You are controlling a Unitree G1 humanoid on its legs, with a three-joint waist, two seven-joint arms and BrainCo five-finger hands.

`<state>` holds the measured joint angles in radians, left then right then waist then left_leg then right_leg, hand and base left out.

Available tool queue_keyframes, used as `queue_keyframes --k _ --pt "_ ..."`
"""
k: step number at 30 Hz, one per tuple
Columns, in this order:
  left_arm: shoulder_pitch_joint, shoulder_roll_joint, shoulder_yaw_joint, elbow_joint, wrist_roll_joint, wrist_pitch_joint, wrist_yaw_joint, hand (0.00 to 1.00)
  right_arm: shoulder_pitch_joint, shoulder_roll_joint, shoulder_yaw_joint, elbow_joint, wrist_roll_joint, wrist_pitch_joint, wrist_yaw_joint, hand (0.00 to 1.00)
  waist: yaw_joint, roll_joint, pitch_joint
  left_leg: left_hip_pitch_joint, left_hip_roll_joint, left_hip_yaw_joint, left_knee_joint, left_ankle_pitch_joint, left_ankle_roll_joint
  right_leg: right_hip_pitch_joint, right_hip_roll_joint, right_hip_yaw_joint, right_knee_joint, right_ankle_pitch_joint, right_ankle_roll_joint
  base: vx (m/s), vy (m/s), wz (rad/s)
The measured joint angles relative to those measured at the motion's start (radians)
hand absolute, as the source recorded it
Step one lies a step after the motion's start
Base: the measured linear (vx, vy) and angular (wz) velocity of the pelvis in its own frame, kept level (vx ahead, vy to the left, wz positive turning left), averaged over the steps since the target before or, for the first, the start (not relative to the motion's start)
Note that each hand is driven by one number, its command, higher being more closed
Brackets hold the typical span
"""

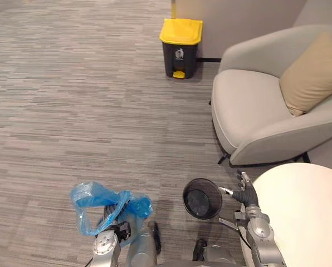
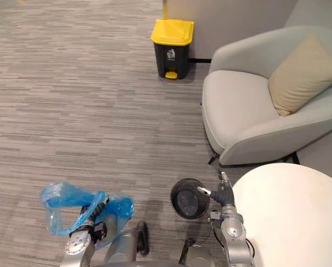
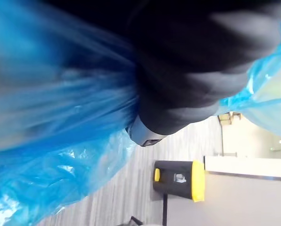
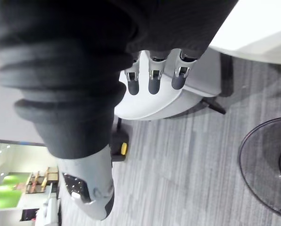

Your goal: Gather rubbish on tea table into small bin, then transfer packed bag to large trash can.

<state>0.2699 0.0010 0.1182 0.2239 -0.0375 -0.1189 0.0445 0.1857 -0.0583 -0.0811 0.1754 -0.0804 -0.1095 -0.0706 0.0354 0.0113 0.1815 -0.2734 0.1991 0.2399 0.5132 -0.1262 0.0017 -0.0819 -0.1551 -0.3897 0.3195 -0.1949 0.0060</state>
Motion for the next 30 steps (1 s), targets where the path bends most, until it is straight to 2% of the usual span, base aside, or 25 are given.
queue_keyframes --k 1,2,3,4,6,8,11,16,18,21,22,24,25,26,27,28,29,30 --pt "0.001 0.001 -0.005 0.0 0.0 0.0 0.0 1.0 -0.001 0.0 -0.007 0.002 0.0 0.0 0.0 0.0 -0.003 0.017 -0.004 0.009 0.008 0.011 -0.008 -0.027 -0.013 -0.003 -0.004 -0.014 0.019 -0.011 0.024 -0.09 0.168 0.57" --pt "-0.005 0.012 -0.029 0.004 0.0 0.0 0.0 1.0 -0.008 0.007 -0.024 0.024 0.0 0.0 0.0 0.0 -0.013 0.014 -0.007 0.032 -0.021 0.01 -0.085 -0.073 -0.035 -0.013 -0.015 -0.02 0.042 -0.031 0.045 -0.1 0.202 0.64" --pt "-0.011 0.027 -0.037 0.015 0.0 0.002 0.001 1.0 -0.011 0.017 -0.026 0.046 0.0 0.003 0.0 0.0 -0.019 0.012 -0.005 0.041 -0.041 0.012 -0.119 -0.069 -0.032 -0.014 -0.027 -0.018 0.04 -0.037 0.056 -0.05 0.121 0.76" --pt "-0.014 0.045 -0.045 0.037 0.0 0.002 0.0 1.0 -0.01 0.029 -0.027 0.083 -0.001 0.004 0.003 0.0 -0.024 -0.016 -0.021 0.068 -0.078 0.027 -0.19 -0.065 -0.029 0.002 -0.04 -0.004 -0.008 -0.028 0.067 -0.01 0.076 0.8" --pt "-0.017 0.041 -0.052 0.071 0.0 0.001 0.0 1.0 -0.011 0.029 -0.047 0.115 -0.004 0.004 0.004 0.0 -0.028 -0.004 -0.031 0.085 -0.09 0.039 -0.236 0.007 -0.012 0.043 -0.025 0.004 -0.09 0.021 0.071 0.01 0.073 0.63" --pt "-0.02 0.048 -0.047 0.105 0.001 0.002 0.0 1.0 -0.041 0.03 -0.062 0.171 -0.006 0.007 0.005 0.0 -0.022 0.002 -0.031 0.093 -0.115 0.032 -0.246 0.022 0.009 0.077 -0.032 0.005 -0.143 0.058 0.086 0.07 0.119 0.21" --pt "-0.03 0.067 -0.049 0.113 0.001 0.003 0.0 1.0 -0.05 0.03 -0.07 0.176 -0.007 0.008 0.005 0.0 -0.022 0.002 -0.032 0.088 -0.129 0.025 -0.235 0.023 0.012 0.102 -0.035 -0.001 -0.18 0.08 0.102 0.12 0.056 0.11" --pt "-0.052 0.083 -0.047 0.121 0.002 0.004 -0.002 1.0 -0.07 0.03 -0.088 0.205 -0.008 0.018 0.005 0.0 -0.023 -0.001 -0.032 0.097 -0.129 0.011 -0.225 0.022 0.011 0.136 -0.029 -0.01 -0.206 0.093 0.089 0.05 -0.004 0.08" --pt "-0.042 0.08 -0.047 0.121 0.002 0.005 -0.002 1.0 -0.08 0.027 -0.089 0.212 -0.009 0.023 0.005 0.0 -0.023 0.003 -0.031 0.099 -0.124 0.012 -0.216 -0.001 0.011 0.12 -0.032 0.002 -0.168 0.092 0.089 -0.02 0.019 -0.13" --pt "-0.026 0.081 -0.047 0.12 0.002 0.007 -0.004 1.0 -0.086 0.03 -0.095 0.232 -0.011 0.028 0.006 0.0 -0.026 -0.01 -0.023 0.102 -0.125 0.014 -0.198 -0.039 0.012 0.075 -0.056 0.016 -0.045 0.044 0.085 -0.04 0.028 -0.06" --pt "-0.02 0.08 -0.047 0.12 0.002 0.009 -0.005 1.0 -0.07 0.03 -0.1 0.235 -0.013 0.033 0.006 0.0 -0.032 -0.025 -0.017 0.109 -0.14 0.013 -0.189 -0.057 0.024 0.057 -0.088 0.024 0.026 0.01 0.09 -0.04 0.027 0.19" --pt "-0.005 0.08 -0.046 0.119 0.002 0.015 -0.008 1.0 -0.064 0.028 -0.099 0.245 -0.017 0.046 0.006 0.0 -0.051 -0.029 -0.01 0.113 -0.162 0.01 -0.182 -0.075 0.035 0.025 -0.126 0.041 0.132 -0.007 0.073 -0.05 0.066 0.18" --pt "0.01 0.081 -0.047 0.116 0.004 0.018 -0.01 1.0 -0.055 0.028 -0.099 0.245 -0.021 0.047 0.006 0.0 -0.06 -0.031 -0.009 0.121 -0.175 0.007 -0.183 -0.081 0.044 -0.006 -0.148 0.063 0.21 -0.005 0.043 0.02 0.1 0.14" --pt "0.023 0.08 -0.049 0.101 0.009 0.024 -0.012 1.0 -0.048 0.029 -0.092 0.245 -0.028 0.047 0.006 0.0 -0.069 -0.031 -0.004 0.142 -0.181 -0.005 -0.186 -0.086 0.054 -0.05 -0.154 0.105 0.298 0.007 -0.005 0.09 0.097 0.2" --pt "0.026 0.082 -0.05 0.097 0.009 0.024 -0.016 1.0 -0.041 0.03 -0.085 0.245 -0.028 0.047 0.006 0.0 -0.075 -0.03 -0.003 0.148 -0.18 -0.016 -0.187 -0.089 0.057 -0.068 -0.142 0.137 0.332 0.003 -0.02 0.13 0.051 0.34" --pt "0.019 0.082 -0.05 0.095 0.009 0.024 -0.018 1.0 -0.026 0.034 -0.074 0.245 -0.029 0.048 0.008 0.0 -0.079 -0.02 0.003 0.151 -0.177 -0.038 -0.187 -0.093 0.06 -0.084 -0.104 0.167 0.343 -0.045 0.013 0.14 -0.006 0.42" --pt "0.009 0.082 -0.051 0.082 0.009 0.025 -0.017 1.0 -0.025 0.035 -0.065 0.244 -0.029 0.048 0.008 0.0 -0.079 -0.043 0.002 0.156 -0.174 -0.051 -0.188 -0.098 0.062 -0.109 -0.071 0.176 0.344 -0.085 0.016 0.12 -0.031 0.35" --pt "0.004 0.082 -0.051 0.075 0.009 0.025 -0.017 1.0 -0.025 0.036 -0.063 0.241 -0.029 0.048 0.008 0.0 -0.077 -0.047 0.007 0.16 -0.172 -0.053 -0.189 -0.101 0.063 -0.127 -0.053 0.175 0.345 -0.1 0.02 0.13 -0.068 0.2"
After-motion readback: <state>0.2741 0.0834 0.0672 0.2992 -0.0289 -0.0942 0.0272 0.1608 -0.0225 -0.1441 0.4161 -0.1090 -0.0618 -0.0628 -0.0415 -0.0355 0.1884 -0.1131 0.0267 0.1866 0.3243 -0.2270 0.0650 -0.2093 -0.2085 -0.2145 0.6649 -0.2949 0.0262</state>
